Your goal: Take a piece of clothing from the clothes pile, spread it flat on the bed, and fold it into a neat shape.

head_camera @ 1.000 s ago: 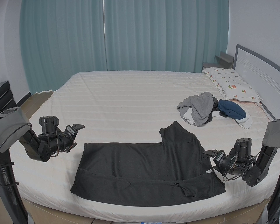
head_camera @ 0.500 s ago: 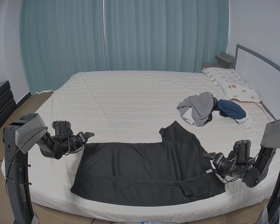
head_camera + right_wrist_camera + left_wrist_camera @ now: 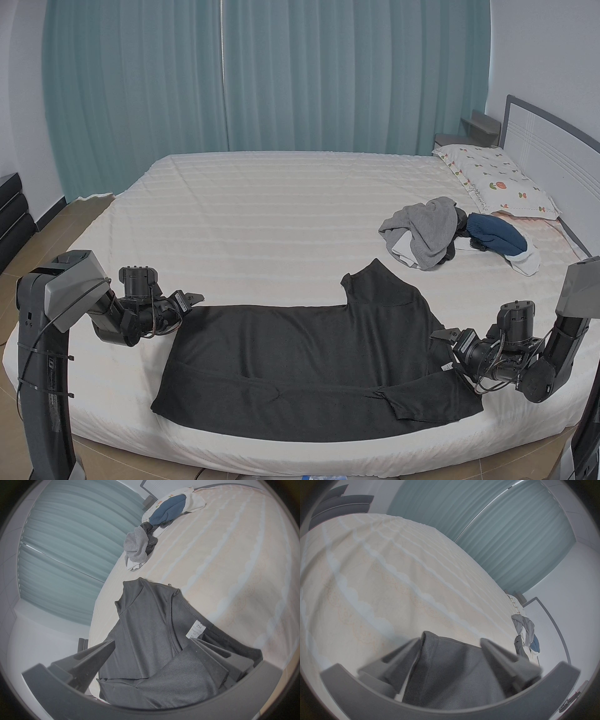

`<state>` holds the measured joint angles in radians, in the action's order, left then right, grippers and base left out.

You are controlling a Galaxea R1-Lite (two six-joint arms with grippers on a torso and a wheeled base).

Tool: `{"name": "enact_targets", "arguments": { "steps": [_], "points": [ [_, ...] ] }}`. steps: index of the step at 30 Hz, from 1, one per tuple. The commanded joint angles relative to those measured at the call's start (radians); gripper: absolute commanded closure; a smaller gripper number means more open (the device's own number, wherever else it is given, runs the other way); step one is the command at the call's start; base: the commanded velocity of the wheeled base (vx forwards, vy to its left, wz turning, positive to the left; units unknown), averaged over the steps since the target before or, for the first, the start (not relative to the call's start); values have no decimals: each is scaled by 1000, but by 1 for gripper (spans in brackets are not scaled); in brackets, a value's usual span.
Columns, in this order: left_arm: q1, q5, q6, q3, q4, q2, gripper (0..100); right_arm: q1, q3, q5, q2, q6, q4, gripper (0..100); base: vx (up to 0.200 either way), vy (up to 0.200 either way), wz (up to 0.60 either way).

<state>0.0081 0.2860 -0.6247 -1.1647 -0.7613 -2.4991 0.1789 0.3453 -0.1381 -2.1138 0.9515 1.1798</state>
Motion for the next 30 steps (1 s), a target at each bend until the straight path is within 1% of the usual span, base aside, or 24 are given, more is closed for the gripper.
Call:
{"name": "enact_targets", "arguments": {
  "steps": [1,6,7,8,9,10,11,13,15,16,17,18,19,20,21,24,30],
  "points": [
    [3,-4,-3,11,0,3,100,-6,11,5,0,-3,0,0,0,0,0],
    [7,-88,-30,26,-6,26,100,-18,107,6,-6,-14,-22,0,0,0,0],
    [7,-90,-32,28,-6,26,100,-18,112,6,-6,-16,-23,0,0,0,0],
    [6,-99,-59,43,-21,40,100,-18,175,6,-23,-45,-60,0,0,0,0],
    [7,-99,-75,57,-35,49,100,-19,210,6,-32,-79,-92,0,0,0,0],
    [7,-99,-75,57,-35,49,100,-19,210,6,-32,-79,-92,0,0,0,0],
    [9,-99,-96,86,-69,69,100,-26,300,5,-55,-175,-184,0,0,0,0],
    [9,-99,-99,105,-84,82,100,-32,380,2,-83,-226,-249,0,0,0,0],
    [9,-99,-99,108,-85,85,100,-32,405,2,-91,-235,-264,0,0,0,0],
    [9,-99,-99,119,-87,95,100,-36,508,0,-130,-254,-302,0,0,0,0],
    [10,-99,-99,119,-87,97,100,-38,531,0,-144,-260,-312,0,0,0,0],
    [10,-99,-99,120,-89,98,100,-47,589,0,-178,-283,-339,0,0,0,0],
    [10,-99,-99,120,-87,98,100,-49,603,0,-186,-290,-345,0,0,0,0],
    [10,-100,-99,120,-87,98,100,-55,667,-2,-219,-321,-378,0,0,0,0],
    [12,-100,-99,120,-87,98,100,-55,684,-2,-229,-327,-387,0,0,0,0],
    [16,-100,-99,125,-87,100,100,-56,825,-2,-291,-364,-470,0,0,0,0],
    [16,-99,-99,148,-92,115,100,-56,1064,-8,-385,-379,-632,0,0,0,0]
  ]
}}
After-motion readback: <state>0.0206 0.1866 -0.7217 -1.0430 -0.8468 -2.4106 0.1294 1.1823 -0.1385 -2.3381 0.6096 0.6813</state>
